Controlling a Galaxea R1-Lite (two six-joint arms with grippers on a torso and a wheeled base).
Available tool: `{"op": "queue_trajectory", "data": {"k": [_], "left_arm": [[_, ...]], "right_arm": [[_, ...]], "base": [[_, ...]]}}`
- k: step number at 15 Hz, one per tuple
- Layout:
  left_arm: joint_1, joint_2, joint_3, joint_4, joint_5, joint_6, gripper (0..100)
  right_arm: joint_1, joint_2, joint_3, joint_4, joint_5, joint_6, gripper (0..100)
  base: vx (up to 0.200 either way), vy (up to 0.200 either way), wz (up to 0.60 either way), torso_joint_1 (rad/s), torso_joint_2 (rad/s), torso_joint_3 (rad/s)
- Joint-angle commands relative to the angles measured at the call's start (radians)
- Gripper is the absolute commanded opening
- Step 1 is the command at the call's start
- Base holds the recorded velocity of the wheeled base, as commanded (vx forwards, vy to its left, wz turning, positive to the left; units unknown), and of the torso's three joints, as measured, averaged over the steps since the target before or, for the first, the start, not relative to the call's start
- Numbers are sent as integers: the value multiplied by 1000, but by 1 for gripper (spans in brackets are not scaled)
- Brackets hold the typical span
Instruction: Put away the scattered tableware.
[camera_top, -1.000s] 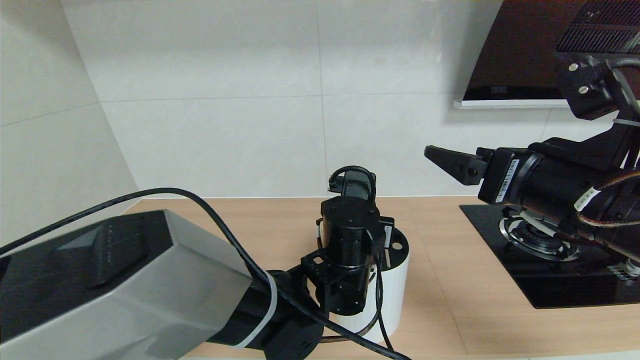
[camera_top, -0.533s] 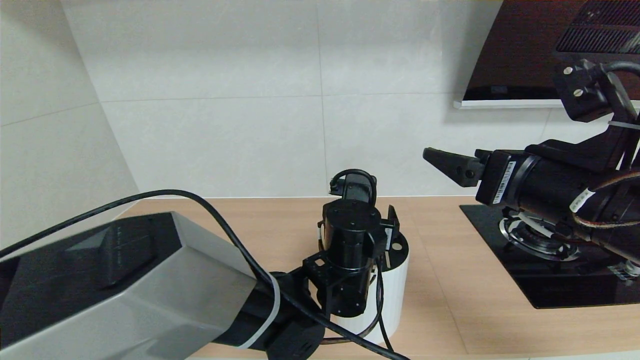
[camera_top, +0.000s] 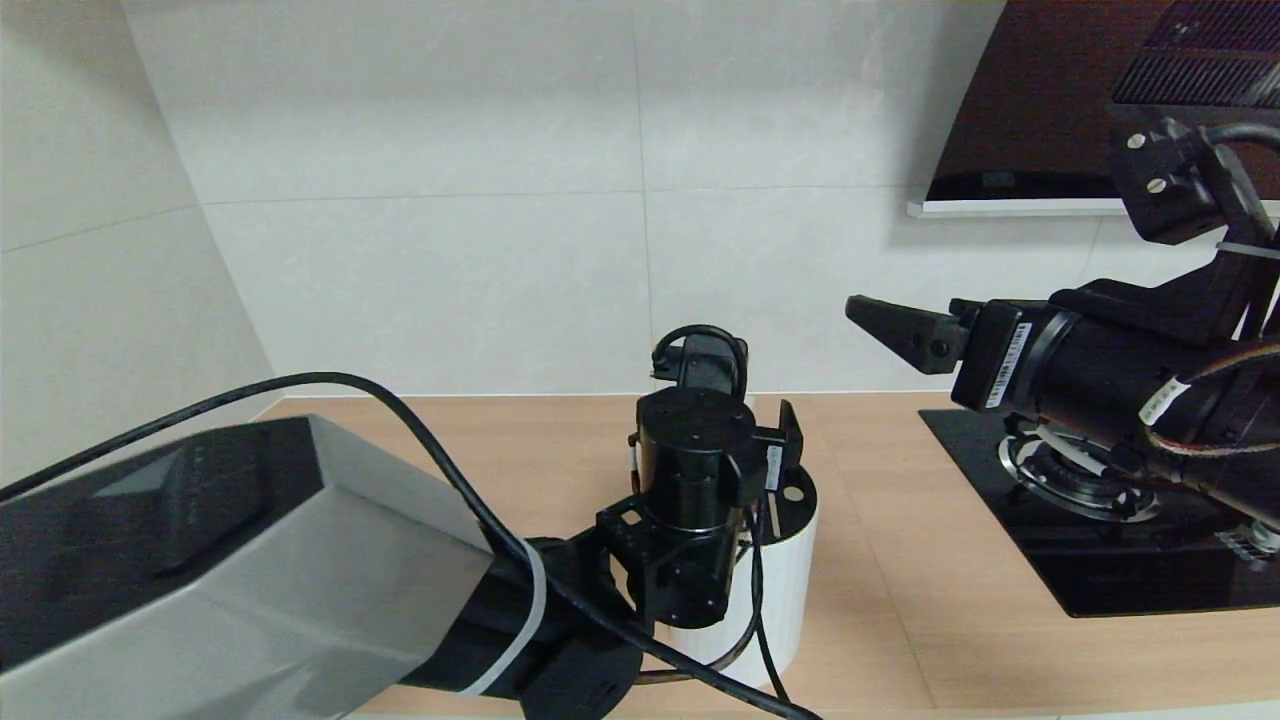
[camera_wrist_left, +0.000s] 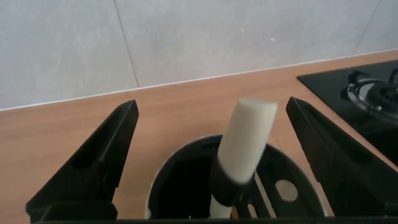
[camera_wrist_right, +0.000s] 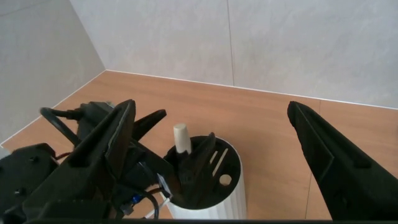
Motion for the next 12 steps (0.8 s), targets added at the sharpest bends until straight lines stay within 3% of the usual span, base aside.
{"op": "queue_trajectory", "data": {"k": [1, 2, 4, 5, 6, 7, 9, 10, 12], "left_arm": [[39, -155, 73, -31, -8, 0, 100], [57, -266, 128, -49, -52, 0, 100], [99, -473, 202, -34, -204, 16, 100], [99, -473, 202, -34, -204, 16, 100], [197, -686, 244, 94, -310, 22, 100], [221, -832, 315, 212, -316, 5, 100], [232, -1040, 436, 354, -365, 8, 100], [269, -1217, 491, 492, -422, 9, 100], [382, -1409, 510, 690, -474, 9, 100]], "right_arm": [[0, -14, -2, -1, 10, 2, 100], [0, -29, 1, 0, 18, 2, 100], [0, -49, 18, 0, 12, 2, 100], [0, -49, 18, 0, 12, 2, 100], [0, -125, 72, 3, 7, -3, 100], [-23, -186, 110, 22, -1, -11, 100], [-83, -287, 227, 48, -21, -11, 100], [-106, -424, 342, 55, -25, -11, 100], [-181, -596, 466, 69, -27, -49, 100]], "base": [[0, 0, 0, 0, 0, 0], [0, 0, 0, 0, 0, 0], [0, 0, 0, 0, 0, 0], [0, 0, 0, 0, 0, 0], [0, 0, 0, 0, 0, 0], [0, 0, 0, 0, 0, 0], [0, 0, 0, 0, 0, 0], [0, 0, 0, 0, 0, 0], [0, 0, 0, 0, 0, 0]]}}
